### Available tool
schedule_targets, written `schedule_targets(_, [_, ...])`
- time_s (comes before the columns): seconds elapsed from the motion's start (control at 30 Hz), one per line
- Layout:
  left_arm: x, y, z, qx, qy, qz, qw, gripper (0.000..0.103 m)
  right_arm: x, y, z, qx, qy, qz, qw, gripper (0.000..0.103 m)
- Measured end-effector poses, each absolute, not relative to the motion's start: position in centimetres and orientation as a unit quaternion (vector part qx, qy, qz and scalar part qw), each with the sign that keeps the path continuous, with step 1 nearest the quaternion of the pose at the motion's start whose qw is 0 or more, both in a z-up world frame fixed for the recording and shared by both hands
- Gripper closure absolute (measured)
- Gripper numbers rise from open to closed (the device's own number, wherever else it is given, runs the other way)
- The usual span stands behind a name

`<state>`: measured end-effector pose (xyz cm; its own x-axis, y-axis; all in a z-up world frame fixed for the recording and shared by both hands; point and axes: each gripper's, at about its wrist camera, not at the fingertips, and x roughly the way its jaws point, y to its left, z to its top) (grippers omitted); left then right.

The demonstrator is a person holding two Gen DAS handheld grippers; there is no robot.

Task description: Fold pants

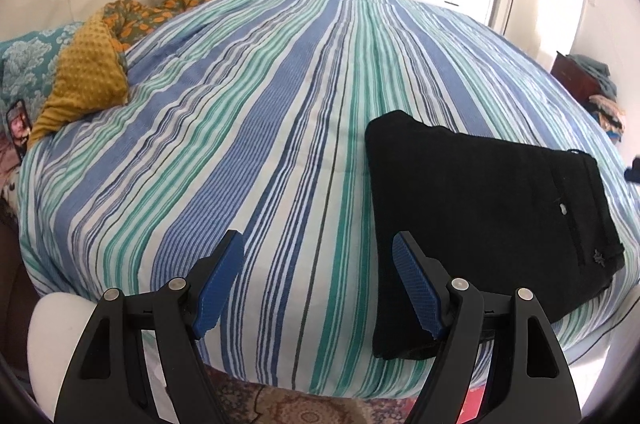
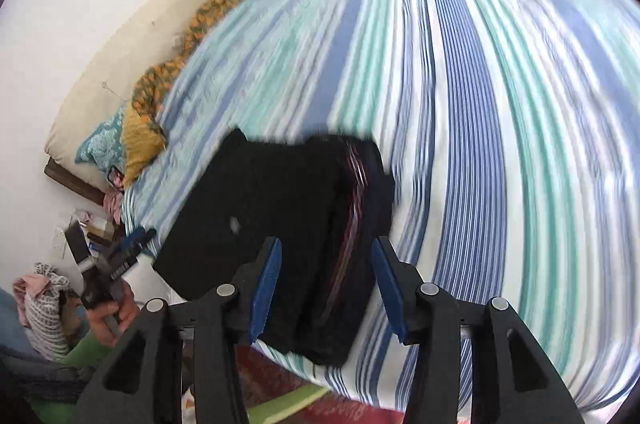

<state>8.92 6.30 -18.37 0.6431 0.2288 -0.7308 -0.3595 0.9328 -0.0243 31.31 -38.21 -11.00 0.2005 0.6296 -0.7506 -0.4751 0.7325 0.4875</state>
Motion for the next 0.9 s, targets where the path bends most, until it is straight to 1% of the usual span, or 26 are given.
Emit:
schedule_targets(0.13, [9.0, 5.2, -18.3, -0.066, 0.387, 0.154, 0.907, 0.024, 31.7, -34.6, -7.1, 0.029, 0.435, 0.404, 0.804, 0.054])
schedule_targets(0.2, [8.9, 4.7, -18.3, -0.052, 0.388, 0.149, 0.908, 0.024, 32.2, -32.2, -7.4, 0.031, 0.42, 0.426, 0.801, 0.055])
schedule_targets(0.27, [8.9, 4.3, -18.5, -0.046, 0.392, 0.142, 0.908, 0.024, 33.6, -30.2, -10.1, 0.029, 0.446, 0.421, 0.79, 0.056])
schedule_targets(0.3, [8.9, 4.2, -18.6, -0.043, 0.395, 0.139, 0.907, 0.024, 33.5, -29.6, -11.9, 0.0, 0.469, 0.393, 0.791, 0.057])
schedule_targets(0.33, [8.9, 4.1, -18.6, -0.041, 0.396, 0.137, 0.907, 0.024, 34.2, -28.7, -14.4, -0.036, 0.501, 0.352, 0.79, 0.072])
schedule_targets(0.37, [8.8, 4.0, -18.5, -0.04, 0.393, 0.135, 0.909, 0.024, 34.8, -29.1, -16.9, -0.05, 0.531, 0.319, 0.784, 0.073])
schedule_targets(0.4, [8.8, 4.0, -18.4, -0.038, 0.393, 0.135, 0.909, 0.024, 35.1, -29.7, -18.1, -0.033, 0.541, 0.305, 0.783, 0.073])
schedule_targets(0.47, [8.8, 3.9, -18.4, -0.037, 0.393, 0.133, 0.909, 0.024, 34.9, -30.7, -17.1, 0.007, 0.525, 0.293, 0.799, 0.073])
schedule_targets(0.57, [8.8, 3.7, -18.1, -0.044, 0.389, 0.125, 0.912, 0.024, 32.9, -31.8, -13.9, -0.018, 0.491, 0.288, 0.822, 0.07])
schedule_targets(0.63, [8.9, 3.2, -18.0, -0.042, 0.387, 0.12, 0.913, 0.024, 30.9, -32.4, -11.6, -0.024, 0.471, 0.319, 0.822, 0.07])
schedule_targets(0.73, [9.0, 2.0, -18.2, -0.021, 0.388, 0.107, 0.915, 0.024, 27.1, -32.7, -10.1, -0.024, 0.447, 0.393, 0.803, 0.07])
schedule_targets(0.8, [9.3, 0.9, -18.7, 0.002, 0.397, 0.098, 0.912, 0.024, 24.4, -32.0, -10.5, -0.044, 0.444, 0.432, 0.784, 0.07])
schedule_targets(0.87, [9.5, 0.1, -19.2, 0.017, 0.41, 0.088, 0.908, 0.024, 23.4, -31.2, -13.4, -0.092, 0.478, 0.408, 0.772, 0.071])
schedule_targets(0.9, [9.6, -0.1, -19.4, 0.021, 0.415, 0.084, 0.905, 0.024, 23.1, -30.6, -15.3, -0.107, 0.498, 0.387, 0.769, 0.073])
